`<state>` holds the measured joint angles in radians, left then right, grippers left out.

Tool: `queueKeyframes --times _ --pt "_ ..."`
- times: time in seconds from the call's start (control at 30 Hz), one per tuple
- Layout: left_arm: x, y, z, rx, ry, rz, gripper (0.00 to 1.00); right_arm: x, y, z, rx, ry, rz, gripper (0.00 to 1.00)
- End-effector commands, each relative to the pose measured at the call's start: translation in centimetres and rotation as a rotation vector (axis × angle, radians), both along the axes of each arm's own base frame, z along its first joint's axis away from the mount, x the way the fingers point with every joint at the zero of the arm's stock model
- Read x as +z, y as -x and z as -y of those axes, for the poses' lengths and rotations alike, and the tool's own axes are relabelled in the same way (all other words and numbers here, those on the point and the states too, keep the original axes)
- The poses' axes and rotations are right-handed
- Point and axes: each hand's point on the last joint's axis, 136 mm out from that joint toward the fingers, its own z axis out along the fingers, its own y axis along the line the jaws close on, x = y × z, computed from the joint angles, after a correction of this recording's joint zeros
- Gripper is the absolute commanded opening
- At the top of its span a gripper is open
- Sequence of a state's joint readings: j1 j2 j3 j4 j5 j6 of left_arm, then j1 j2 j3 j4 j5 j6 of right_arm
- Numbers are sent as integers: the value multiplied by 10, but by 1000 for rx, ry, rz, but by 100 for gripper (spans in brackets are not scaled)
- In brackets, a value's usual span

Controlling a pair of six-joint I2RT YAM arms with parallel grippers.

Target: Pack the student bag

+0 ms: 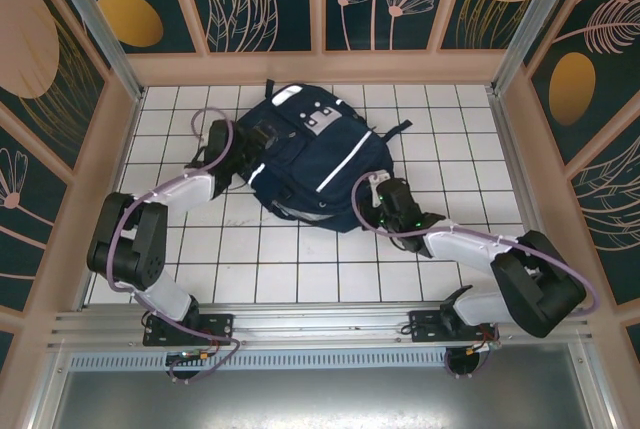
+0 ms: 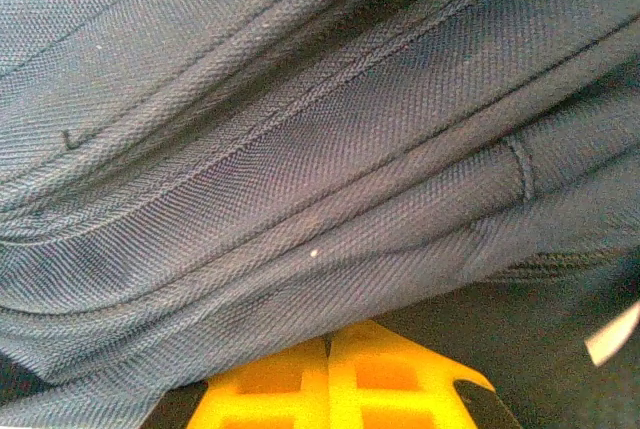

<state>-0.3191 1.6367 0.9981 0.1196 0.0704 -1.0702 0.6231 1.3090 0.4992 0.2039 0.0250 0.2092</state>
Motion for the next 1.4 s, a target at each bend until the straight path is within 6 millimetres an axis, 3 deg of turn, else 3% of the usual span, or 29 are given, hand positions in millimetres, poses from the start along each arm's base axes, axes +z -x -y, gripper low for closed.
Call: queueKeyframes --times 0.0,0.1,0.17,0.3,0.43,0.5,0.57,0.73,0.83,1.0,1.13,1.37 --pt "31 14 55 -335 -194 72 55 28 -16 3 -28 -57 85 0" --pt "23 17 101 -503 -121 52 55 24 -18 9 -35 -45 88 0" --pt "16 16 118 -556 -110 25 55 22 -19 16 -60 -50 82 0" --pt "14 13 103 -511 -237 16 57 23 -24 33 -132 -87 79 0" --pt "26 17 75 -473 -402 45 60 18 -16 31 -117 -124 63 0" --pt "30 17 76 -508 -431 70 60 13 -10 30 -106 -136 54 0" --pt "39 15 92 -590 -428 99 61 9 -6 31 -102 -140 48 0" --pt "71 7 157 -839 -325 305 68 5 2 33 -99 -155 46 0" --pt "57 -10 188 -954 -255 284 70 6 4 34 -100 -167 47 0" --pt "22 -36 214 -1008 -213 225 71 5 7 34 -95 -170 44 0" --pt "-6 -45 218 -1005 -224 168 71 4 7 33 -89 -170 42 0" --pt "-46 -39 200 -991 -398 57 72 2 7 35 -93 -171 39 0"
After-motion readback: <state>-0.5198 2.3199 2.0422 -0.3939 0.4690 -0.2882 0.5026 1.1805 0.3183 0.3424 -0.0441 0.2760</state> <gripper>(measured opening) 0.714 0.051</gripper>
